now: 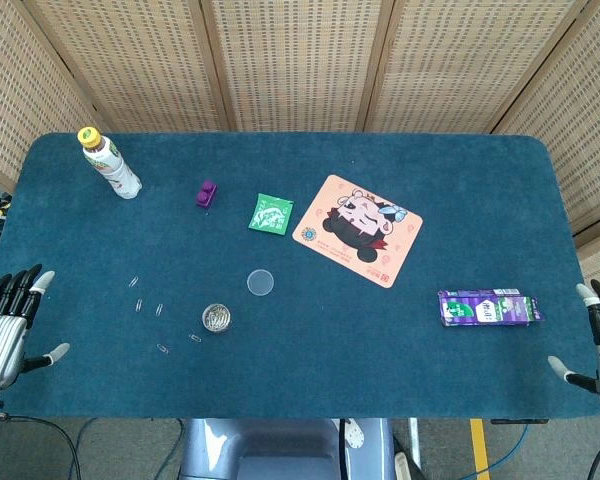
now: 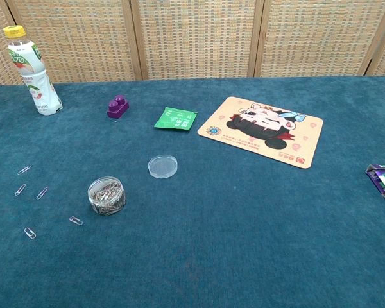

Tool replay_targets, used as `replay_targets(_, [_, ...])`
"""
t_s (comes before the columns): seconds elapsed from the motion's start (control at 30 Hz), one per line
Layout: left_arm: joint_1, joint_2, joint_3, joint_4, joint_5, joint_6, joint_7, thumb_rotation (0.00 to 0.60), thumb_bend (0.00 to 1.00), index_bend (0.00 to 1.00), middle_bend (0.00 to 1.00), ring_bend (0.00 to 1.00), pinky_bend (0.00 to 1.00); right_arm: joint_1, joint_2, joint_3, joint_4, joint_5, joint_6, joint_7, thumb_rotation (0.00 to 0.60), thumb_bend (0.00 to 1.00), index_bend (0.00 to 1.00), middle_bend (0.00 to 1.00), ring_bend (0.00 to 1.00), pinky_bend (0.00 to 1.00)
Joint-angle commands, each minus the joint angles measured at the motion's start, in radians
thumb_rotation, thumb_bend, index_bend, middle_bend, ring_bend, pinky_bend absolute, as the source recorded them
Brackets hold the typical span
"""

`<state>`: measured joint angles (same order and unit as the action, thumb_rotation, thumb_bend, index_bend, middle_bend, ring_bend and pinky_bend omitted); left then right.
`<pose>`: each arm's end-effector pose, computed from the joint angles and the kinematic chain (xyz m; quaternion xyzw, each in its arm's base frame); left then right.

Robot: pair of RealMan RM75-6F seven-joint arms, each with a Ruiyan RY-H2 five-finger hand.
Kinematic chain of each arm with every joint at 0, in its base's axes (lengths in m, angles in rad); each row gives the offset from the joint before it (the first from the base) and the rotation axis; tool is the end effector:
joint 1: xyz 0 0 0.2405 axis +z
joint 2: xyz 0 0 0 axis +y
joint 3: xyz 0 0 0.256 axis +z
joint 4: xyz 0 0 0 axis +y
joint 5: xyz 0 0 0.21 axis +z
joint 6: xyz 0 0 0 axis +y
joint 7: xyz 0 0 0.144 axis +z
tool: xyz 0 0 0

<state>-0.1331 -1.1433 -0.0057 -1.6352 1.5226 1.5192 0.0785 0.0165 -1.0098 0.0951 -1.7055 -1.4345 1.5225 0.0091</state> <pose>-0.2943 0.1856 0.1466 -0.6184 -0.3614 -0.3946 0.5756 -0.3138 -0.1677 0.1995 0.5475 -0.3928 0.3830 0.6319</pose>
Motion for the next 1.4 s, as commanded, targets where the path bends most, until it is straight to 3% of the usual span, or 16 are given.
replay_targets(0.03, [0.000,-0.001,0.001,-0.002,0.004,-0.004,0.007,0.600,0.06,0.00,0.00,0.00,0.00,0.000,0.001,0.000,0.000,0.000,-0.001,0.003,0.600,0.00,0.03,0.00,0.00,0.00])
replay_targets(0.3, [-0.023,-0.021,0.008,0.013,0.024,-0.052,0.037,0.600,0.09,0.01,0.00,0.00,0.00,0.000,0.006,0.001,-0.002,0.000,-0.004,0.018,0.600,0.00,0.03,0.00,0.00,0.00])
replay_targets(0.4, [-0.052,-0.047,0.009,0.033,0.033,-0.100,0.056,0.600,0.13,0.13,0.00,0.00,0.00,0.001,0.006,0.001,-0.003,-0.001,-0.004,0.020,0.600,0.00,0.03,0.00,0.00,0.00])
replay_targets(0.6, [-0.167,-0.088,0.018,0.069,0.034,-0.312,0.042,0.600,0.24,0.37,0.00,0.00,0.00,0.005,0.006,0.001,-0.002,0.006,-0.017,0.018,0.600,0.00,0.03,0.00,0.00,0.00])
replay_targets(0.73, [-0.225,-0.143,0.015,0.133,0.046,-0.391,0.063,0.600,0.32,0.43,0.00,0.00,0.00,0.006,0.008,0.004,0.000,0.016,-0.022,0.025,0.600,0.00,0.03,0.00,0.00,0.00])
replay_targets(0.93, [-0.280,-0.196,0.037,0.213,0.098,-0.450,0.052,0.600,0.41,0.47,0.00,0.00,0.00,0.010,0.008,0.007,0.006,0.025,-0.033,0.032,0.600,0.00,0.03,0.00,0.00,0.00])
replay_targets(1.4, [-0.296,-0.257,0.096,0.331,0.172,-0.426,0.013,0.600,0.41,0.47,0.00,0.00,0.00,0.012,0.007,0.007,0.006,0.031,-0.040,0.029,0.600,0.00,0.03,0.00,0.00,0.00])
